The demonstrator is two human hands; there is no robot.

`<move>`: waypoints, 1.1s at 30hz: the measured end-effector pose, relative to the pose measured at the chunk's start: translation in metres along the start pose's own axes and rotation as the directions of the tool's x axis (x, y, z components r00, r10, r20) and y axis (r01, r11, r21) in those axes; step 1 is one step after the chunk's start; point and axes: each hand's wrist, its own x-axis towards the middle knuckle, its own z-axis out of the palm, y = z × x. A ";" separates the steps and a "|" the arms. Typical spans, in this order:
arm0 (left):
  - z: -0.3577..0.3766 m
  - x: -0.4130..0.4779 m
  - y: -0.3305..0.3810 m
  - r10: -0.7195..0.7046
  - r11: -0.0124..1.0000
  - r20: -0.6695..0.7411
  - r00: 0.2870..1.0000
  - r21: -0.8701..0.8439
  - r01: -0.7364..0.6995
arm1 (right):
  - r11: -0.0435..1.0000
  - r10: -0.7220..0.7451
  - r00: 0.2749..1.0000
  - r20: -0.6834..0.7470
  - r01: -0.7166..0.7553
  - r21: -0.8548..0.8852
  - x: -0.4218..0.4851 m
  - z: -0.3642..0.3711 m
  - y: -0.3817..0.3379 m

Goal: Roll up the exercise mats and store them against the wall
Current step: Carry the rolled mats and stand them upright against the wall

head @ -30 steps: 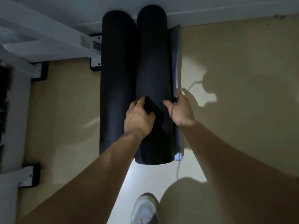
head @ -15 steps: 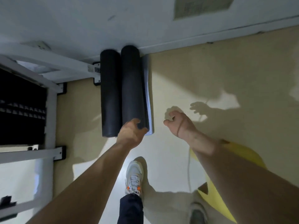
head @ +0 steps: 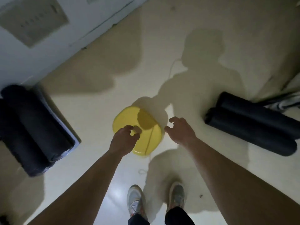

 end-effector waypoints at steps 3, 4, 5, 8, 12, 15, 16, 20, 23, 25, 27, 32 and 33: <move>0.078 -0.015 0.060 0.079 0.987 0.094 0.992 0.135 -0.091 | 0.995 0.085 0.995 -0.054 -0.082 0.048 -0.019 -0.040 0.107; 0.106 -0.020 0.080 0.100 0.975 0.121 0.988 0.185 -0.122 | 0.991 0.111 0.991 -0.072 -0.106 0.078 -0.024 -0.053 0.146; 0.134 -0.024 0.099 0.125 0.960 0.146 0.981 0.230 -0.157 | 0.985 0.140 0.986 -0.089 -0.129 0.113 -0.029 -0.065 0.184; 0.223 -0.039 0.155 0.157 0.917 0.236 0.959 0.327 -0.230 | 0.940 0.270 0.956 -0.115 -0.237 0.244 -0.044 -0.096 0.305; 0.341 -0.052 0.215 0.171 0.866 0.284 0.944 0.414 -0.281 | 0.851 0.427 0.899 -0.097 -0.363 0.380 -0.057 -0.124 0.460; 0.418 -0.053 0.251 0.167 0.855 0.273 0.947 0.438 -0.277 | 0.794 0.494 0.866 -0.080 -0.412 0.448 -0.056 -0.139 0.558; 0.442 -0.052 0.260 0.154 0.867 0.256 0.954 0.428 -0.255 | 0.774 0.513 0.855 -0.075 -0.424 0.471 -0.052 -0.143 0.586; 0.524 -0.024 0.293 0.115 0.912 0.177 0.978 0.371 -0.174 | 0.701 0.571 0.819 -0.054 -0.452 0.551 -0.013 -0.148 0.676; 0.564 0.021 0.305 0.123 0.927 0.078 0.989 0.346 -0.142 | 0.671 0.587 0.808 -0.059 -0.444 0.593 0.030 -0.149 0.723; 0.584 0.061 0.305 0.129 0.924 0.003 0.992 0.361 -0.122 | 0.660 0.594 0.801 -0.072 -0.435 0.612 0.067 -0.147 0.750; 0.605 0.101 0.301 0.148 0.901 -0.043 0.988 0.419 -0.116 | 0.640 0.600 0.795 -0.093 -0.407 0.651 0.108 -0.142 0.775; 0.640 0.183 0.295 0.088 0.936 -0.344 0.935 0.349 0.040 | 0.616 0.642 0.747 -0.172 -0.370 0.695 0.211 -0.113 0.825; 0.642 0.197 0.295 0.061 0.957 -0.397 0.916 0.284 0.059 | 0.624 0.651 0.730 -0.210 -0.357 0.695 0.226 -0.109 0.833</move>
